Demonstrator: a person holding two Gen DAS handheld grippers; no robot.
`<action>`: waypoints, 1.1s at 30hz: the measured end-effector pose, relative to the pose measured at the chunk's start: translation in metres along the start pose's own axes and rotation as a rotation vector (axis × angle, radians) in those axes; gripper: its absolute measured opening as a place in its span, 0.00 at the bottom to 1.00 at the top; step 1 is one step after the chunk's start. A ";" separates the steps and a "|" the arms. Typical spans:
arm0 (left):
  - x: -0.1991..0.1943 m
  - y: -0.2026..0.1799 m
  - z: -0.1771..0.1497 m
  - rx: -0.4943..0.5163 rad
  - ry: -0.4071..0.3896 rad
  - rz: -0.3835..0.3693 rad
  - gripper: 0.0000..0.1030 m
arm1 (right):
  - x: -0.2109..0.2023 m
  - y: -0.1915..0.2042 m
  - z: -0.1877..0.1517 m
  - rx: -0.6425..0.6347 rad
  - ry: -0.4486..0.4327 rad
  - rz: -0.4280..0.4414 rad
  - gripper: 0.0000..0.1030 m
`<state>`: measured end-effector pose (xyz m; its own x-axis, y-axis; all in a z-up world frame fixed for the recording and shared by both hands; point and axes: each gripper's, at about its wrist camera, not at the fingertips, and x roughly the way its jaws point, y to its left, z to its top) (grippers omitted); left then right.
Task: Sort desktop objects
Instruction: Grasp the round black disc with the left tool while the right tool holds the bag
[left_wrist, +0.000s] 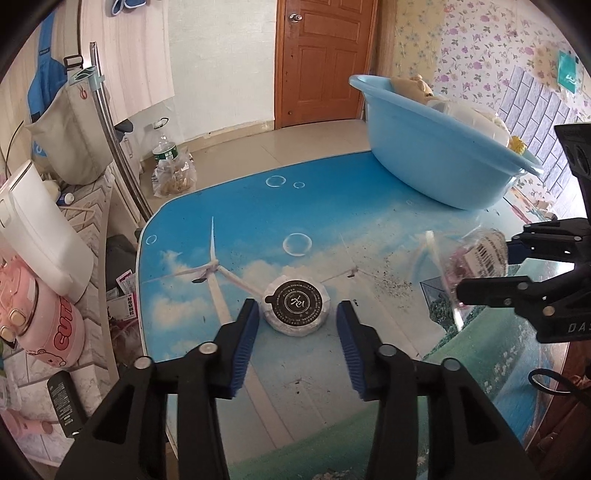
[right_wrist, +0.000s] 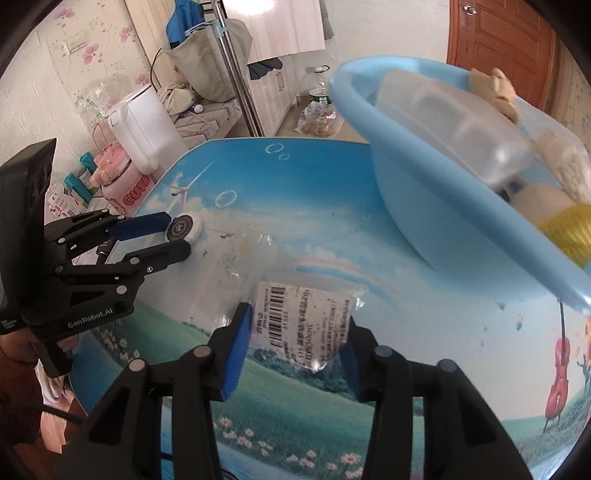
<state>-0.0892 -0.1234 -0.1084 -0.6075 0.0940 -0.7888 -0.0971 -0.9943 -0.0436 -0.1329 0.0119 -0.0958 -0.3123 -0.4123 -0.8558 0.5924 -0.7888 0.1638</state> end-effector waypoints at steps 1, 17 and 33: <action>0.001 -0.002 0.000 0.008 0.003 0.003 0.51 | -0.001 -0.002 -0.001 0.007 -0.002 -0.001 0.41; 0.003 -0.006 0.003 -0.007 -0.002 0.028 0.36 | -0.020 -0.034 -0.019 0.088 -0.023 -0.042 0.41; -0.019 -0.040 -0.005 0.023 -0.013 -0.002 0.36 | -0.043 -0.064 -0.040 0.128 -0.050 -0.077 0.41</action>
<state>-0.0693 -0.0854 -0.0949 -0.6177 0.0965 -0.7805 -0.1161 -0.9928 -0.0308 -0.1277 0.0984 -0.0886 -0.3915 -0.3683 -0.8433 0.4670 -0.8691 0.1627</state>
